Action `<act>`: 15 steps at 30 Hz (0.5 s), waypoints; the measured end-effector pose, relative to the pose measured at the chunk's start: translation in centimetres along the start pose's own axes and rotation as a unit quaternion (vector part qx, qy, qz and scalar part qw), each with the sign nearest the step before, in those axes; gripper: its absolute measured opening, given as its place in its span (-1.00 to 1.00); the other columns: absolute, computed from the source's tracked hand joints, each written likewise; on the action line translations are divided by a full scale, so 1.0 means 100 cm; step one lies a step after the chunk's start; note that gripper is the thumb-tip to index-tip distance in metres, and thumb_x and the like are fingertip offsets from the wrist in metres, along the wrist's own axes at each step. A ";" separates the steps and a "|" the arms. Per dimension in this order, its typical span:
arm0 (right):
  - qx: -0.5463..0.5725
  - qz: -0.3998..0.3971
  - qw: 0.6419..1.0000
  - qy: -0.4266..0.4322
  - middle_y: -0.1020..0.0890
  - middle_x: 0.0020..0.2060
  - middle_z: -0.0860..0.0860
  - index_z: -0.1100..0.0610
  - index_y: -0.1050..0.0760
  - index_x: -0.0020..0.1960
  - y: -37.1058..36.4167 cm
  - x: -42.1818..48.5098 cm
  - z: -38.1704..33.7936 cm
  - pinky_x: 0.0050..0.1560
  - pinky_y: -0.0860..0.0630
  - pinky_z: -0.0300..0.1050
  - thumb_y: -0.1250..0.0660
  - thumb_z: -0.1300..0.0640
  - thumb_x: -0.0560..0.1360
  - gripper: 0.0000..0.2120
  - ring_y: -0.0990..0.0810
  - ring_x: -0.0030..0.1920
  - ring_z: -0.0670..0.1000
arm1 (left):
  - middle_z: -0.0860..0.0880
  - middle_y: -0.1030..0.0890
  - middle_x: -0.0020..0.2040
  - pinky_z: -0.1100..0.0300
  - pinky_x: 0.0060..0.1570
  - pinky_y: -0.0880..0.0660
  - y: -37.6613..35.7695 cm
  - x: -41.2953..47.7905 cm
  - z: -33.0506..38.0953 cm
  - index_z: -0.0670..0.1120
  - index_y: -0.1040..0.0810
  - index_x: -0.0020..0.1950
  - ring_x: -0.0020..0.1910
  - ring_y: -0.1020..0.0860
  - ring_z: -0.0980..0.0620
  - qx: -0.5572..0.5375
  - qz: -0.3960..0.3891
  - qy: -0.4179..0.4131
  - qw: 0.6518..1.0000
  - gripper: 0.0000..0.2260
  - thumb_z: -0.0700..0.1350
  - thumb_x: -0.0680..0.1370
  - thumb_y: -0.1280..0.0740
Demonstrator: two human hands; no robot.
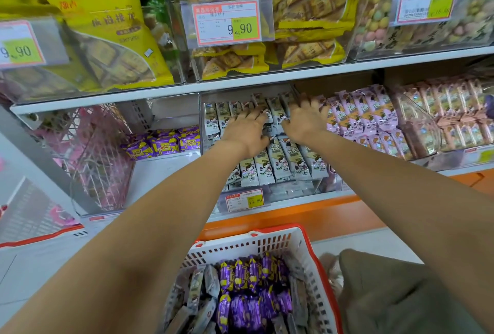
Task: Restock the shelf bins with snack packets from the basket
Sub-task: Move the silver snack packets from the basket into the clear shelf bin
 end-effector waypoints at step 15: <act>0.133 0.158 0.975 0.085 -0.44 0.31 0.11 0.10 -0.44 0.35 0.010 -0.050 0.002 0.29 -0.26 0.07 -0.25 0.16 0.54 -0.62 -0.35 0.32 0.16 | -0.16 -0.44 0.35 0.03 0.30 -0.32 0.010 -0.052 0.007 -0.12 -0.42 0.41 0.35 -0.36 -0.15 -0.043 0.131 -0.029 0.990 -0.60 -0.10 0.58 -0.21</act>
Point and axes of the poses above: each hand's wrist, its own x-axis towards the middle knuckle, its own y-axis out of the back of the hand, z = x × y, the point moved 4 cm from there along x, towards the middle knuckle
